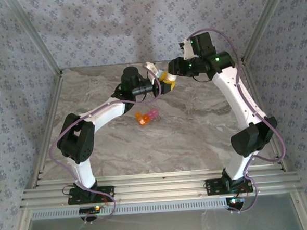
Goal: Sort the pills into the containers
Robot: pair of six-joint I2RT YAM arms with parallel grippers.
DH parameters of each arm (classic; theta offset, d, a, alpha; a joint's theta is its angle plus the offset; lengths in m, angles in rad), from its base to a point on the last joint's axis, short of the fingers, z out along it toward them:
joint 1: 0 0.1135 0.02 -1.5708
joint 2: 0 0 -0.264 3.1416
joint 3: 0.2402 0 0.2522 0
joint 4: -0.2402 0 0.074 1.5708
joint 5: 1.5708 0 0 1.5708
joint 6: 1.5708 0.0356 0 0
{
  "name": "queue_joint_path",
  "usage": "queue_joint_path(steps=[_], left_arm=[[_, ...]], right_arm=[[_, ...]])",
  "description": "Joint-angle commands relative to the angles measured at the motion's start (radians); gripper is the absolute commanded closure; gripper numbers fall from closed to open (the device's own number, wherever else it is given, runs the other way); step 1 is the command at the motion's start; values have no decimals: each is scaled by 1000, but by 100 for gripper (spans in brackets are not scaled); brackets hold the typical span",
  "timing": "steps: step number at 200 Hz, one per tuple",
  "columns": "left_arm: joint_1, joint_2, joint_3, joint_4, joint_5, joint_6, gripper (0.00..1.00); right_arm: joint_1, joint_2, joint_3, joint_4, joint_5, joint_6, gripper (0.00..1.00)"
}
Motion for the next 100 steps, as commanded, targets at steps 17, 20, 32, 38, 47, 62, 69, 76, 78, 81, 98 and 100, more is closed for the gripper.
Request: queue_joint_path(steps=[17, 20, 32, 38, 47, 62, 69, 76, 78, 81, 98, 100], left_arm=[[-14, -67, 23, 79, -19, 20, 100], [-14, -67, 23, 78, -19, 22, 100], [-14, -68, 23, 76, -18, 22, 100], [-14, -68, 23, 76, -19, 21, 100], [-15, -68, 23, 76, -19, 22, 100], [-14, -68, 23, 74, -18, 23, 100], [-15, -68, 23, 73, -18, 24, 100], [-14, -67, 24, 72, -18, 25, 100], [-14, -67, 23, 71, -18, 25, 100], [-15, -67, 23, 71, -19, 25, 100], [-14, -67, 22, 70, -19, 28, 100], [-15, -67, 22, 69, -19, 28, 100]], right_arm=[[93, -63, -121, 44, 149, 256, 61], [96, -66, -125, 48, 154, 261, 61], [103, -68, -125, 55, 156, 272, 61], [105, -65, -120, 52, 155, 273, 61], [105, -62, -113, 46, 147, 270, 60], [101, -56, -98, 36, 133, 262, 59], [98, -53, -92, 34, 125, 257, 59], [94, -50, -84, 29, 119, 252, 58], [92, -50, -81, 28, 118, 250, 58], [91, -50, -78, 28, 115, 249, 58], [74, -47, -58, 26, 95, 238, 55], [71, -47, -56, 26, 92, 237, 55]])
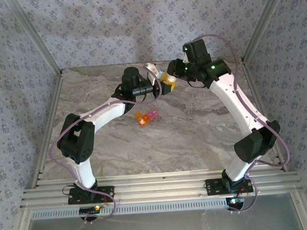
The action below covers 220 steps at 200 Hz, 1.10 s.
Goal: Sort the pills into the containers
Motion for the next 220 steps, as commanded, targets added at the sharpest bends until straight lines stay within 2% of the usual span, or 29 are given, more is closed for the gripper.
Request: queue_joint_path(steps=[1, 34, 88, 133, 185, 220], left_arm=[[-13, -66, 24, 83, -15, 7, 100], [-13, -68, 22, 81, -14, 11, 100], [-13, -68, 21, 78, -7, 9, 100], [-13, -71, 24, 73, 5, 9, 100], [-12, -74, 27, 69, 17, 4, 100], [-12, -73, 30, 63, 23, 4, 100]], right_arm=[[5, 13, 40, -60, -97, 16, 55], [-64, 18, 94, -51, -210, 16, 42], [-158, 8, 166, -39, -398, -92, 26], [-212, -2, 177, -39, -464, -195, 24], [-218, 44, 253, -152, -437, -359, 23], [-203, 75, 295, -210, -417, -408, 23]])
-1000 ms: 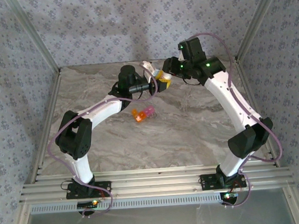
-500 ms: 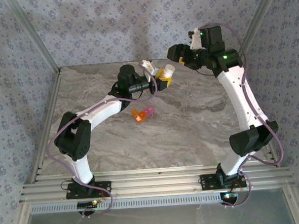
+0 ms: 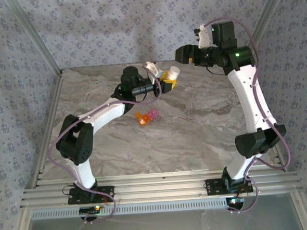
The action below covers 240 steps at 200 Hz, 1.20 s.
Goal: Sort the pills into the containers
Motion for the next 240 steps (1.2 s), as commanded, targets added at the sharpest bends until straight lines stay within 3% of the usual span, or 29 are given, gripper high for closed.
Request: queue_joint_path(steps=[1, 131, 240], left_arm=[[-5, -54, 30, 27, 27, 2, 100], [-6, -55, 27, 33, 30, 1, 100], [-6, -48, 31, 44, 26, -3, 100]], right_arm=[[12, 31, 42, -78, 7, -84, 23], [68, 87, 34, -137, 50, -118, 27], [79, 81, -56, -91, 55, -51, 58]])
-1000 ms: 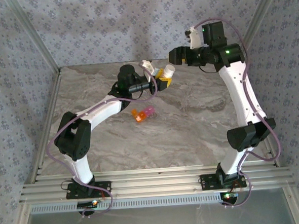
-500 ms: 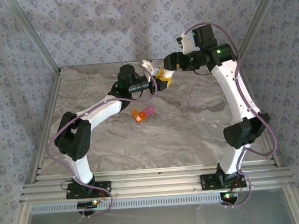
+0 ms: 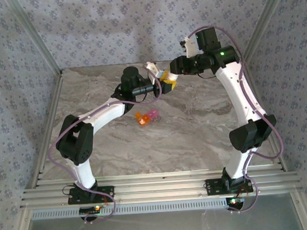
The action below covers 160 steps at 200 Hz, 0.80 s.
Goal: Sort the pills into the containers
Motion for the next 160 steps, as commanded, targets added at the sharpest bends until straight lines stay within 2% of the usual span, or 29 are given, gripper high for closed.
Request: queue_joint_path(steps=[1, 26, 84, 119, 160], left_arm=[[-5, -47, 31, 58, 24, 0, 100], [-5, -44, 33, 57, 21, 1, 100], [-5, -38, 37, 57, 11, 7, 100], [-3, -31, 41, 57, 11, 7, 100], [-2, -27, 46, 57, 11, 6, 100]], right_arm=[[8, -9, -44, 7, 31, 32, 59], [17, -25, -90, 39, 77, 104, 67], [141, -96, -230, 121, 328, 405, 67], [172, -80, -206, 126, 328, 463, 67], [132, -66, -155, 97, 300, 439, 65]])
